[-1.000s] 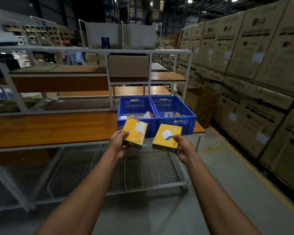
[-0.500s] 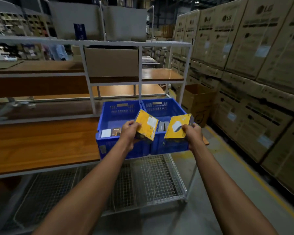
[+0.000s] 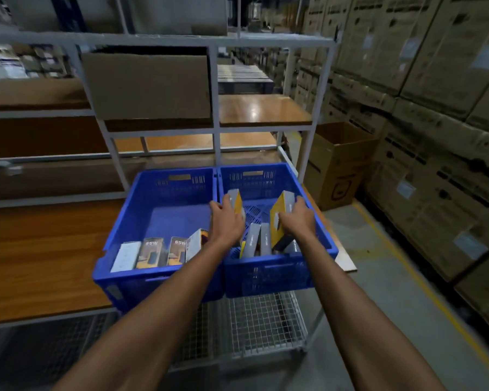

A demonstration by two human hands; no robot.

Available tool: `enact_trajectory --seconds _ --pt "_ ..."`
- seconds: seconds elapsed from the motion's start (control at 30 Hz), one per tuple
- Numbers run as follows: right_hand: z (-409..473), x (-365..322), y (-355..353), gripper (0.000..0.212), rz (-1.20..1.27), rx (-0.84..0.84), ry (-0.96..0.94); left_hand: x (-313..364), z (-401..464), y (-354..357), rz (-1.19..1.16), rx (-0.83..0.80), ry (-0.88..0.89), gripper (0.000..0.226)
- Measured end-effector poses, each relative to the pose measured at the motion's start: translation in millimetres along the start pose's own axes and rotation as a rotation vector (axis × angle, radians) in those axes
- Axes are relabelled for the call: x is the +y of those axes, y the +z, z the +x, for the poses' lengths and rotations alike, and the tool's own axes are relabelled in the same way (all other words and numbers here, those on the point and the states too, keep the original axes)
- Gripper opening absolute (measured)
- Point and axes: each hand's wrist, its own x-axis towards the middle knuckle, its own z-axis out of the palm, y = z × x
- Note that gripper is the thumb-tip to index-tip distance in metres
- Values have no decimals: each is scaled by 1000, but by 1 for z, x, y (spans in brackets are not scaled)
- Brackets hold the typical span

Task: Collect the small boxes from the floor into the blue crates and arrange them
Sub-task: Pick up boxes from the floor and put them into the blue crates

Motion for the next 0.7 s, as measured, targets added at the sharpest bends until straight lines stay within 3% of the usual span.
enact_trajectory --seconds 0.07,0.17,0.23,0.47,0.6,0.7 --pt "9 4 9 62 -122 -69 -5 -12 7 14 167 -93 -32 34" --pt "22 6 10 81 -284 -156 20 -18 17 15 365 -181 -7 59" --pt "30 4 5 91 -392 -225 32 -16 25 9 314 -172 6 62" --pt "23 3 14 57 -605 -261 55 -5 30 -11 68 -182 37 68" --pt "11 11 16 79 -638 -301 58 -11 17 -27 -13 -176 45 66" --pt "-8 4 7 51 -546 -132 -14 -22 3 -40 -19 -161 56 64"
